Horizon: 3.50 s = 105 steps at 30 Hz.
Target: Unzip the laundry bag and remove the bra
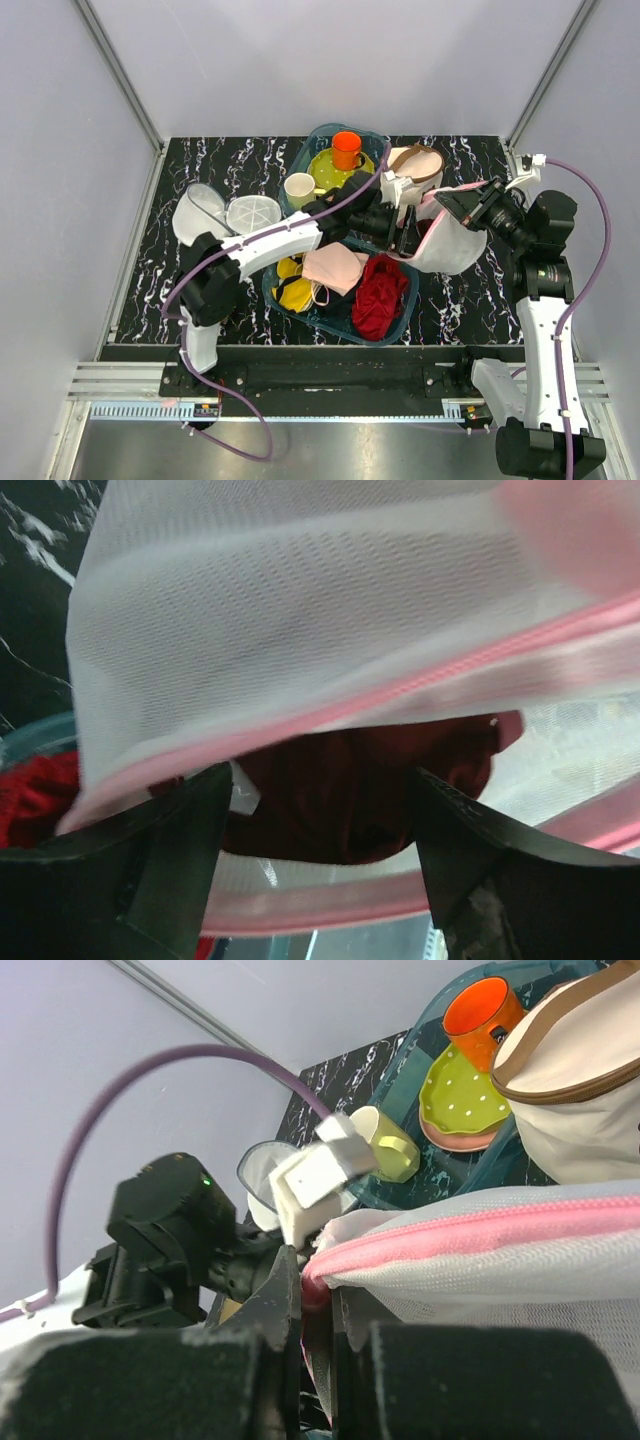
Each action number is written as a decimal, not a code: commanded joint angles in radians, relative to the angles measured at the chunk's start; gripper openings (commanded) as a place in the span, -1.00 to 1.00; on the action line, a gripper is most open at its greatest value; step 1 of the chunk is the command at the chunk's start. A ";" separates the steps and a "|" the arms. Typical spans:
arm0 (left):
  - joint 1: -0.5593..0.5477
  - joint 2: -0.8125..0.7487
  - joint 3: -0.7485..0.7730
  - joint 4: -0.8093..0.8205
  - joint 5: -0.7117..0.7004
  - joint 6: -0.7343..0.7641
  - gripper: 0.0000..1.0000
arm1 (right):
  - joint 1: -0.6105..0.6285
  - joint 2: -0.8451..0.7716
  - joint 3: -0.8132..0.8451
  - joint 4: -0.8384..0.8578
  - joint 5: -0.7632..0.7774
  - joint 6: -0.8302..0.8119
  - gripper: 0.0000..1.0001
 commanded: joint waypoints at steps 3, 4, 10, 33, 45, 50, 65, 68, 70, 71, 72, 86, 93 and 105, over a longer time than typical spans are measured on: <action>-0.023 0.038 -0.043 0.091 0.057 -0.021 0.21 | 0.006 -0.025 -0.012 0.086 -0.008 0.049 -1.00; -0.028 0.043 -0.037 0.089 0.043 -0.023 0.21 | 0.006 -0.025 -0.018 0.103 -0.010 0.055 -1.00; -0.049 0.044 -0.003 0.126 0.055 -0.064 0.31 | 0.006 -0.030 -0.045 0.151 -0.036 0.098 -1.00; 0.084 -0.379 -0.029 0.135 -0.038 -0.048 -1.00 | 0.006 -0.059 -0.072 0.140 0.001 0.106 -1.00; 0.187 -0.555 0.182 -0.084 -0.161 0.103 -1.00 | 0.006 -0.054 -0.100 0.113 0.033 0.095 -1.00; 0.221 -0.494 0.377 -0.130 -0.177 0.109 -1.00 | 0.006 -0.048 -0.101 0.105 0.036 0.074 -1.00; 0.284 -0.434 0.746 -0.178 -0.149 0.152 -1.00 | 0.006 -0.024 -0.012 -0.217 0.366 -0.083 -1.00; 0.285 -0.440 0.752 -0.176 -0.161 0.161 -1.00 | 0.006 -0.022 0.004 -0.257 0.437 -0.092 -1.00; 0.288 -0.448 0.752 -0.173 -0.164 0.161 -1.00 | 0.006 -0.027 0.011 -0.279 0.482 -0.097 -1.00; 0.290 -0.453 0.732 -0.167 -0.155 0.152 -1.00 | 0.006 -0.034 0.014 -0.286 0.507 -0.097 -1.00; 0.288 -0.459 0.706 -0.126 -0.119 0.137 -1.00 | 0.006 -0.038 0.020 -0.312 0.541 -0.094 -1.00; 0.288 -0.517 0.481 0.002 -0.078 0.051 -1.00 | 0.006 -0.082 0.048 -0.412 0.823 -0.106 -1.00; 0.287 -0.618 0.016 0.250 -0.022 -0.052 -1.00 | 0.006 -0.088 0.054 -0.421 0.840 -0.117 -1.00; 0.284 -0.672 0.090 0.137 -0.075 0.014 -1.00 | 0.006 -0.094 0.058 -0.421 0.823 -0.108 -1.00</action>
